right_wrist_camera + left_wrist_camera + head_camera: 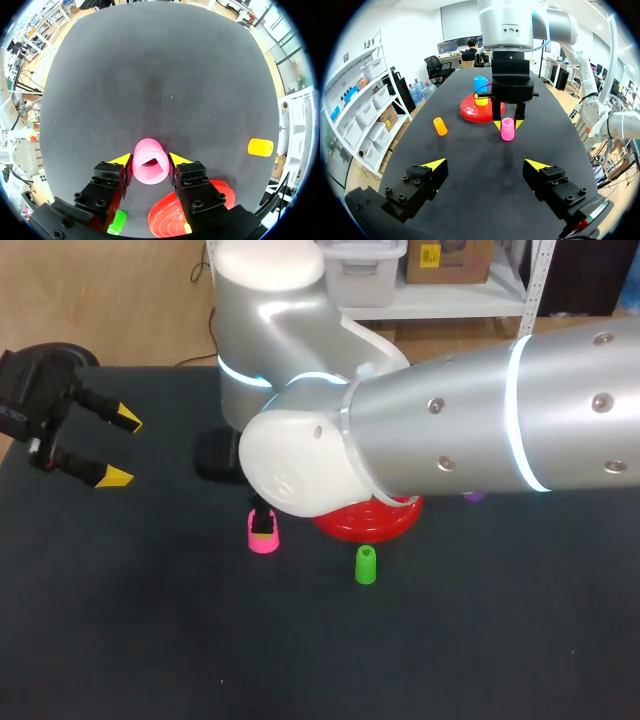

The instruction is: Pick up and stack the cylinders on the red base in this order: pink,purple,orange,green

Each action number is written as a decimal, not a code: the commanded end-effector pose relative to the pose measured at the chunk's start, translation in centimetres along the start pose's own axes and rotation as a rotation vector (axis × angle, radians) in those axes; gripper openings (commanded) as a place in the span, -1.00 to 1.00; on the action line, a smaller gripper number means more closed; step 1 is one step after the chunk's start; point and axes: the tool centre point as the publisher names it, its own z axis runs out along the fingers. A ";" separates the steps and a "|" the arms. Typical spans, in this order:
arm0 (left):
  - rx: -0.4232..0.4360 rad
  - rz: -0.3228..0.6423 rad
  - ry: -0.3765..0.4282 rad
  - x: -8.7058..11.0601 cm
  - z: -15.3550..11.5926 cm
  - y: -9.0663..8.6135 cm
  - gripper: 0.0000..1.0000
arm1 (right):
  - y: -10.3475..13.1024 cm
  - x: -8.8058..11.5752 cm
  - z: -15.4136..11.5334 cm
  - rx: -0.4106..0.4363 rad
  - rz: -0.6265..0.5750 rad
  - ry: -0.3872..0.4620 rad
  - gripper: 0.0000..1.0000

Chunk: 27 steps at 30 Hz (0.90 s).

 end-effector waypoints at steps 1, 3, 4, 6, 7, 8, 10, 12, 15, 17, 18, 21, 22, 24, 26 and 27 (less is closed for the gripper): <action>-0.004 0.002 -0.002 0.1 0.0 -0.1 1.00 | 0.3 0.8 -2.3 0.027 -0.002 -0.032 -1.00; -0.004 0.002 -0.002 0.1 0.0 -0.1 1.00 | 0.1 1.0 -4.0 0.058 0.002 -0.049 -1.00; -0.004 0.002 -0.002 0.1 0.0 -0.1 1.00 | -0.1 1.0 -4.9 0.069 0.003 -0.060 -1.00; -0.004 0.002 -0.002 0.1 0.0 -0.1 1.00 | -0.3 1.1 -6.8 0.107 -0.003 -0.057 -1.00; -0.004 0.002 -0.002 0.1 0.0 -0.1 1.00 | -0.5 1.2 -7.8 0.133 -0.004 -0.035 -1.00; -0.004 0.002 -0.002 0.1 0.0 -0.1 1.00 | -0.7 1.3 -8.7 0.155 -0.001 -0.015 -1.00; -0.004 0.002 -0.002 0.1 0.0 -0.1 1.00 | -1.1 1.8 -10.5 0.182 0.015 -0.009 -1.00; -0.004 0.002 -0.002 0.1 0.0 -0.1 1.00 | -1.5 2.3 -12.2 0.212 0.032 -0.008 -1.00; -0.004 0.002 -0.002 0.1 0.0 -0.1 1.00 | -2.0 2.9 -14.4 0.247 0.045 0.004 -1.00; -0.004 0.002 -0.002 0.1 0.0 -0.1 1.00 | -2.4 3.4 -15.4 0.253 0.058 0.007 -1.00; -0.004 0.002 -0.002 0.1 0.0 -0.1 1.00 | -2.6 3.8 -15.9 0.261 0.067 0.021 -1.00; -0.004 0.002 -0.002 0.1 0.0 -0.1 1.00 | -3.4 5.0 -16.9 0.267 0.113 0.023 -1.00; -0.004 0.002 -0.002 0.1 0.0 -0.1 1.00 | -3.7 5.5 -17.1 0.265 0.127 0.017 -1.00; -0.004 0.002 -0.002 0.1 0.0 -0.1 1.00 | -4.0 5.9 -17.2 0.255 0.152 0.021 -1.00; -0.004 0.002 -0.002 0.1 0.0 -0.1 1.00 | -4.6 6.6 -17.1 0.240 0.178 0.032 -1.00; -0.004 0.002 -0.002 0.1 0.0 -0.1 1.00 | -4.9 6.9 -17.0 0.235 0.187 0.036 -1.00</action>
